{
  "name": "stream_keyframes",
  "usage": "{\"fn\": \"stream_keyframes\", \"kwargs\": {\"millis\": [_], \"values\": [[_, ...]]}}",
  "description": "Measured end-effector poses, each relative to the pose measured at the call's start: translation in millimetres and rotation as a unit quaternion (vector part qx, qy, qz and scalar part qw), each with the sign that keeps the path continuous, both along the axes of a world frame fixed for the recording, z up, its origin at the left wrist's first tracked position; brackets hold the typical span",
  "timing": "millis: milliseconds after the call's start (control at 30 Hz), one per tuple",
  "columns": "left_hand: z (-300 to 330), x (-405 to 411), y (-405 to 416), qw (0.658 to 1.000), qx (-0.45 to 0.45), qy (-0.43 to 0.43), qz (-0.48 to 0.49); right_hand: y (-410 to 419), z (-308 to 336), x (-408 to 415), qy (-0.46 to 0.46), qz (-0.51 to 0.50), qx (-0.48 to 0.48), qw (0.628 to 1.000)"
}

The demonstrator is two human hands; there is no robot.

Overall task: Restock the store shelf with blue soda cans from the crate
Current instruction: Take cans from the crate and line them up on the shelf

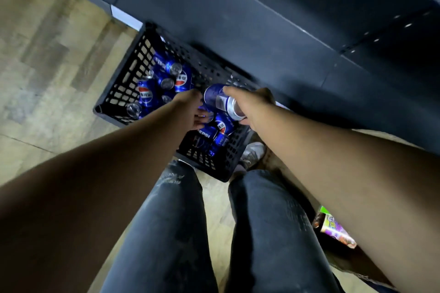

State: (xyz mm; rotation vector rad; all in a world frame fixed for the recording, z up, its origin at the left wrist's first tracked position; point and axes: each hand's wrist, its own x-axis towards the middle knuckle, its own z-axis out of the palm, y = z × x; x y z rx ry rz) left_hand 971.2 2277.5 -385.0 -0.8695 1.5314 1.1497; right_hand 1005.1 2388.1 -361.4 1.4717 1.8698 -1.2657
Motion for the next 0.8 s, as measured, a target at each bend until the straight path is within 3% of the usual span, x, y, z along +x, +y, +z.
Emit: {"fn": "stream_keyframes", "kwargs": {"millis": [133,267,433,800], "values": [[33.2,-0.8,11.0,0.999,0.034,-0.003,0.009,0.3,38.3,2.8,0.049,-0.101,-0.089,0.99],[67.5,-6.2,22.9,0.99,0.106,0.043,0.078,9.5,79.8,7.6,0.111,-0.169,-0.177,0.963],[124.3,-16.2,32.4,0.979,0.167,0.083,0.086,14.9,136.8,8.1,0.178,-0.239,-0.225,0.928],[249.5,-14.9,31.2,0.943,0.26,0.198,0.059,7.7,255.0,37.5,0.32,-0.267,-0.305,0.856]]}}
